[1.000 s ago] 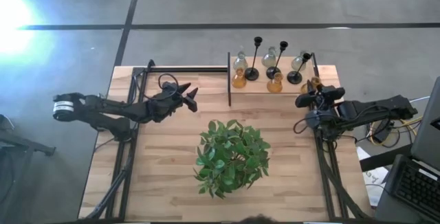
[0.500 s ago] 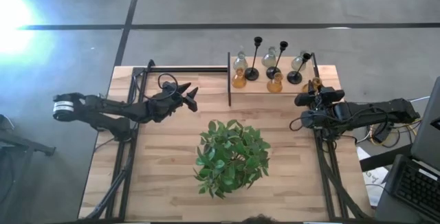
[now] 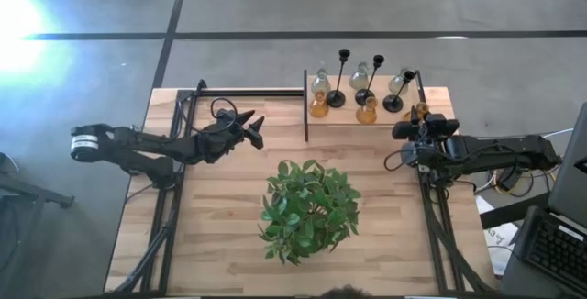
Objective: Pick & Place candle stick holders
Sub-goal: Put the yellow glass candle holder on the shelf
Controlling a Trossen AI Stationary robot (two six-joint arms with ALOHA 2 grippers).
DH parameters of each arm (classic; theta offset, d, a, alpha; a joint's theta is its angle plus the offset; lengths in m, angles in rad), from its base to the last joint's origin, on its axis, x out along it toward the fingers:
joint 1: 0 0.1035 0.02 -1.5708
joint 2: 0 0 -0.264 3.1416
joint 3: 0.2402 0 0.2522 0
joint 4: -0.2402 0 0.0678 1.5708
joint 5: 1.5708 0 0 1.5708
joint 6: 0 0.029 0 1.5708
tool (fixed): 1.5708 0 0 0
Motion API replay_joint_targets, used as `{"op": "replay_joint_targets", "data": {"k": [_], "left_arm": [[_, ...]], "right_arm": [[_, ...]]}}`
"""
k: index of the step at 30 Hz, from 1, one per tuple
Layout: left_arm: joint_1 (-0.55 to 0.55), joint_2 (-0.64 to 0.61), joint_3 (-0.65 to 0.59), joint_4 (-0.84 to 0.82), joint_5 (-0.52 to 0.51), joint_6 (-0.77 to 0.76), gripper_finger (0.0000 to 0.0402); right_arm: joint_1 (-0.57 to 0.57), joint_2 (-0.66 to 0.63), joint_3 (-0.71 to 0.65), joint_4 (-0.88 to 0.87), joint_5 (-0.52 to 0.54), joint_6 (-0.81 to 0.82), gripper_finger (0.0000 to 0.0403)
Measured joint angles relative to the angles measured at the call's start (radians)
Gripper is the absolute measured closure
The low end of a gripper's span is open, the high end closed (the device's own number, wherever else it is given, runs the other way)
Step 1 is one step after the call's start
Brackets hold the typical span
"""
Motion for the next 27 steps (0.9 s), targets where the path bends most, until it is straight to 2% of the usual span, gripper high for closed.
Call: {"op": "replay_joint_targets", "data": {"k": [27], "left_arm": [[0.001,0.0,0.0,0.0,0.0,0.039,0.0193]], "right_arm": [[-0.085,0.08,-0.014,0.116,-0.01,-0.057,0.0285]]}}
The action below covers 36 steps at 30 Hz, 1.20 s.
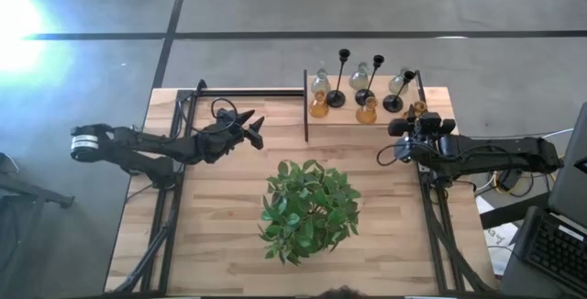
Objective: Pick & Place candle stick holders
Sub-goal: Put the yellow glass candle holder on the shelf
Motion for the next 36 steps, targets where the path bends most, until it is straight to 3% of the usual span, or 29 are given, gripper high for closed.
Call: {"op": "replay_joint_targets", "data": {"k": [10,20,36], "left_arm": [[0.0,0.0,0.0,0.0,0.0,0.001,0.0193],[0.0,0.0,0.0,0.0,0.0,0.0,0.0193],[0.0,0.0,0.0,-0.001,0.0,0.0,0.0193]], "right_arm": [[-0.047,0.018,0.0,0.04,-0.001,-0.033,0.0285],[-0.103,0.032,0.0,0.162,-0.029,-0.175,0.0285],[-0.172,0.047,-0.005,0.207,-0.076,-0.179,0.0285]]}}
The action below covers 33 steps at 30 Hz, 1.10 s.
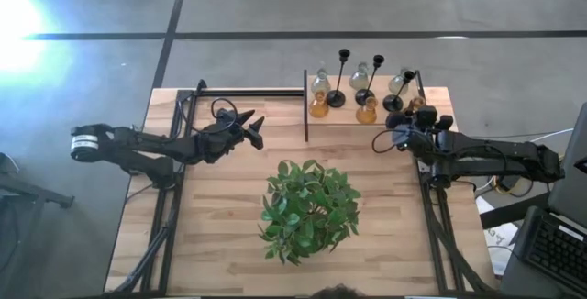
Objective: Pick & Place candle stick holders
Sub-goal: Put the yellow glass candle holder on the shelf
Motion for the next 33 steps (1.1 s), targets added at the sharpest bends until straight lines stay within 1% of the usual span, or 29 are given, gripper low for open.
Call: {"op": "replay_joint_targets", "data": {"k": [13,33], "left_arm": [[0.0,0.0,0.0,0.0,0.0,-0.001,0.0193],[0.0,0.0,0.0,0.0,0.0,-0.004,0.0193]], "right_arm": [[-0.014,0.003,-0.001,0.016,-0.022,-0.004,0.0285],[-0.012,0.005,-0.003,0.018,-0.011,0.0,0.0285]]}}
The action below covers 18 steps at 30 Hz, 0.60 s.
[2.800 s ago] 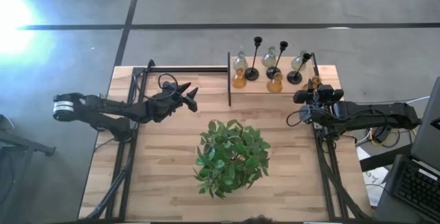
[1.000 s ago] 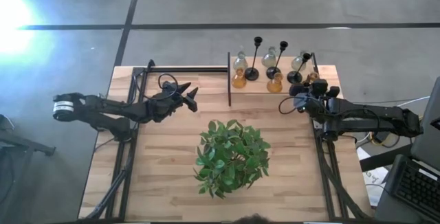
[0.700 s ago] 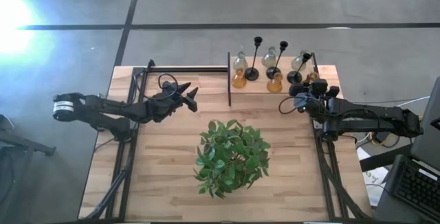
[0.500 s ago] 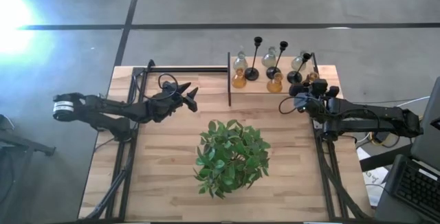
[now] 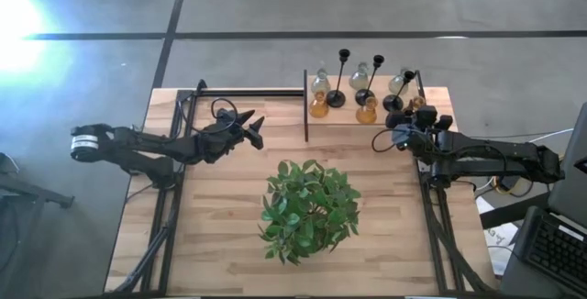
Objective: Pick & Place candle stick holders
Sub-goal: Put the yellow glass candle holder on the shelf
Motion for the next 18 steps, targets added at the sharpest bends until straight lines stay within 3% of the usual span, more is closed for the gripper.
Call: {"op": "replay_joint_targets", "data": {"k": [5,18], "left_arm": [[0.0,0.0,0.0,0.0,0.0,0.0,0.0193],[0.0,0.0,0.0,0.0,0.0,-0.001,0.0193]], "right_arm": [[0.0,0.0,-0.003,0.0,0.003,0.0,0.0263],[0.0,-0.001,-0.005,0.0,0.006,-0.005,0.0254]]}}
